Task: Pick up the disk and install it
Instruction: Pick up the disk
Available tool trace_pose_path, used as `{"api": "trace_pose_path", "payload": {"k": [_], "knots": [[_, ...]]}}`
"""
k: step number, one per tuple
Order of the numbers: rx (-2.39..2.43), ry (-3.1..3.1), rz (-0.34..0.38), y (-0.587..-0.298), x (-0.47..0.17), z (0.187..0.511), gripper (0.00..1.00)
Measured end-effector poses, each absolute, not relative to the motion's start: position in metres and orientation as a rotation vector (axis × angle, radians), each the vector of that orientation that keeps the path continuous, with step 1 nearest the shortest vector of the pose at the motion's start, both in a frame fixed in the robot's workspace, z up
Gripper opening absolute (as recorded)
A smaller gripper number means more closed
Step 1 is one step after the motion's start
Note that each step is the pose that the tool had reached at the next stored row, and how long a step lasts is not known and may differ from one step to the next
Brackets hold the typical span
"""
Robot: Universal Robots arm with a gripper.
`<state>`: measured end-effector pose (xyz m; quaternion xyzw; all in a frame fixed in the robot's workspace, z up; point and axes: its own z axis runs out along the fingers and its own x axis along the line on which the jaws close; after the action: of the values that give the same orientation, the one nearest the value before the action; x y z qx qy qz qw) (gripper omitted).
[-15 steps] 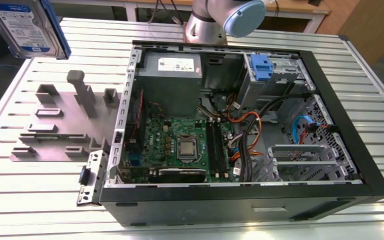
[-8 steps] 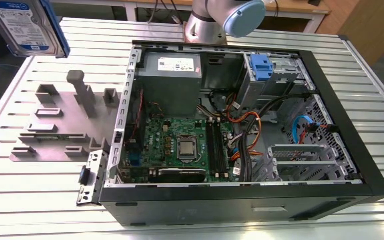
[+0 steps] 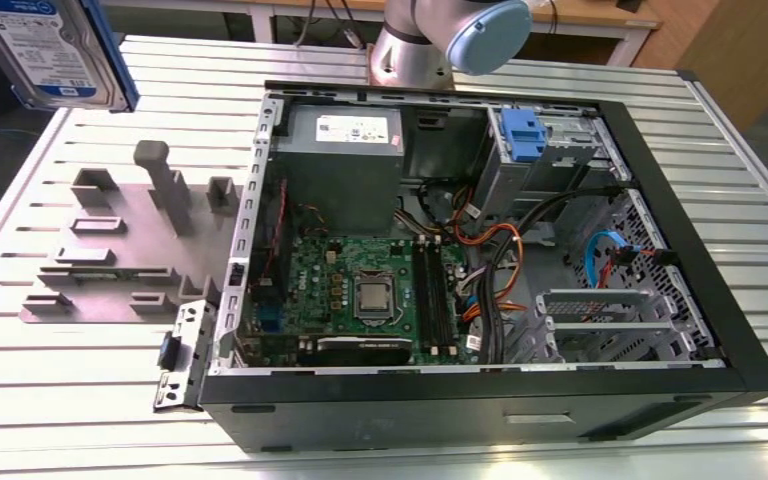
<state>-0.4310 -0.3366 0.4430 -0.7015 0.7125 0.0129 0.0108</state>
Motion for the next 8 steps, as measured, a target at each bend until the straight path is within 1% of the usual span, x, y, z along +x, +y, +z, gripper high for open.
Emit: {"api": "trace_pose_path", "payload": {"k": [8], "knots": [[-2.189,2.223,0.040,-0.3366,-0.4310,0.4485,0.37]]}}
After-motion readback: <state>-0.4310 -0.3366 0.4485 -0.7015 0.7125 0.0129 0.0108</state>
